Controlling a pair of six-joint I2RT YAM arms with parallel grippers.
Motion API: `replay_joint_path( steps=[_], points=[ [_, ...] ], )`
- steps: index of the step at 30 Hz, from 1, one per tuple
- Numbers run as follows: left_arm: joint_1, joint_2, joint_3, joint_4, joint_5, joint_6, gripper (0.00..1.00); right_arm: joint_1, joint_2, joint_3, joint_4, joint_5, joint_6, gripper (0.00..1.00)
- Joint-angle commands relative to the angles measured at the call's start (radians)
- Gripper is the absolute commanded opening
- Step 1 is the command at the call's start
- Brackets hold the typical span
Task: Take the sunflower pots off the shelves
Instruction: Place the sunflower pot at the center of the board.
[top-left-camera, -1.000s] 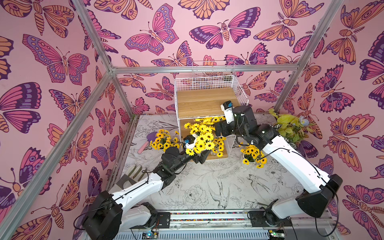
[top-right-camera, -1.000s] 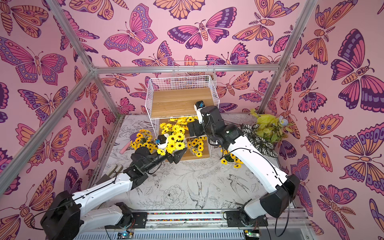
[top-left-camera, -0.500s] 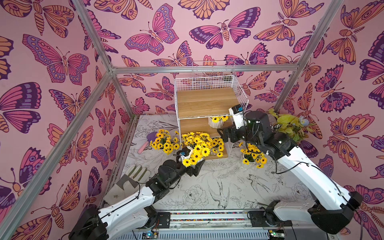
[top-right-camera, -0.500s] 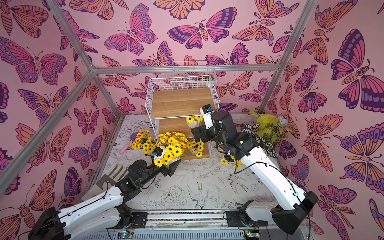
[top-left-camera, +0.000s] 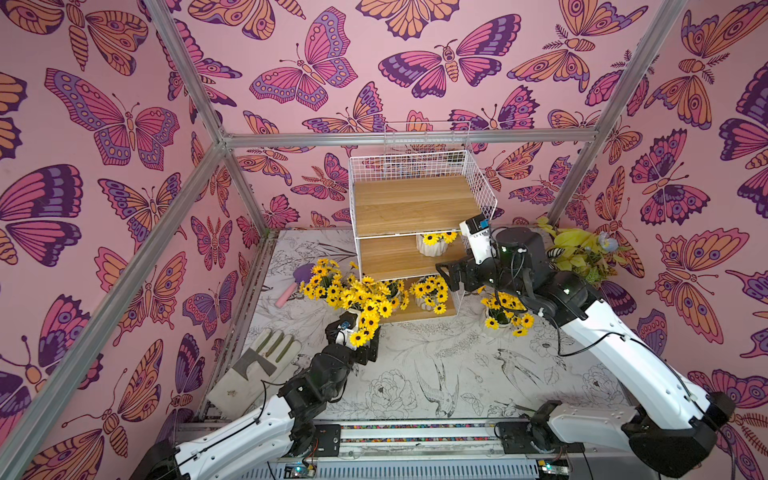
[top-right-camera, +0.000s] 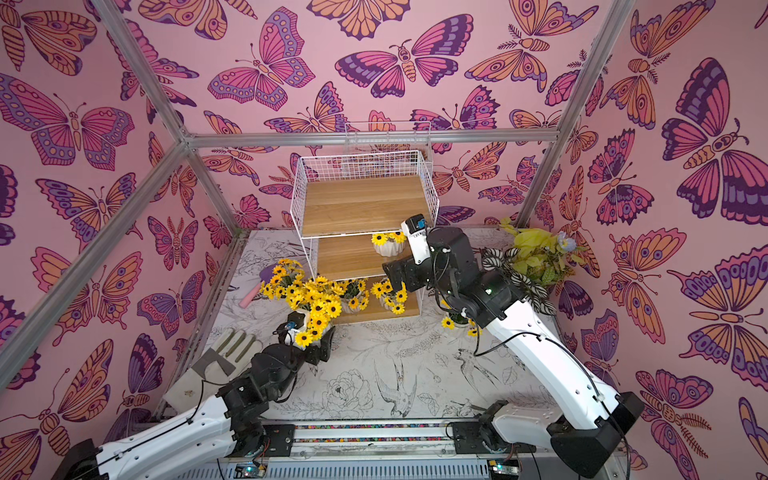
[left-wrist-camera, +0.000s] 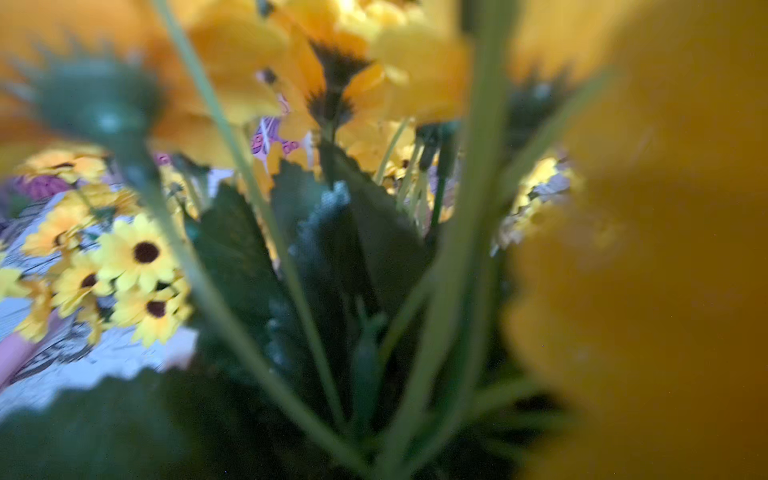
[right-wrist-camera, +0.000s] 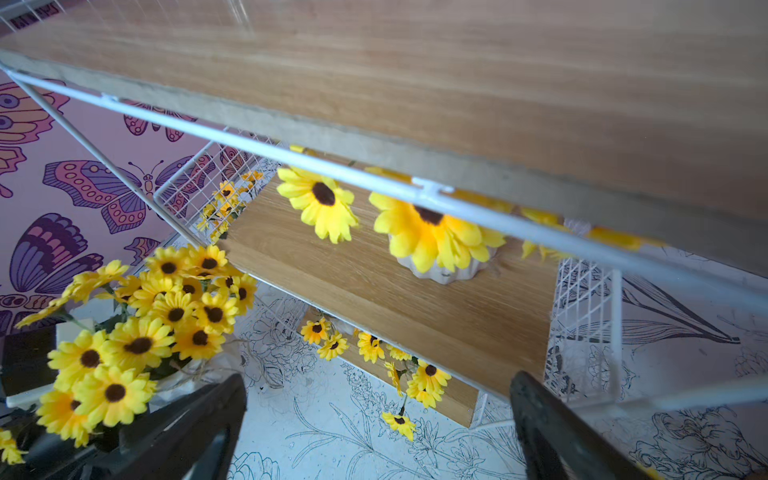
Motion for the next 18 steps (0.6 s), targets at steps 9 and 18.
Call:
replay_joint_path(
  steps=[9,18],
  points=[
    [-0.022,0.102,-0.055,-0.006,-0.444,-0.263,0.56,-0.004,-0.029,-0.042,0.036,-0.033,0.018,0.99],
    [-0.011,0.328,-0.091,0.12,-0.548,-0.421,0.56,-0.003,-0.04,-0.057,0.037,-0.042,0.022,0.99]
  ],
)
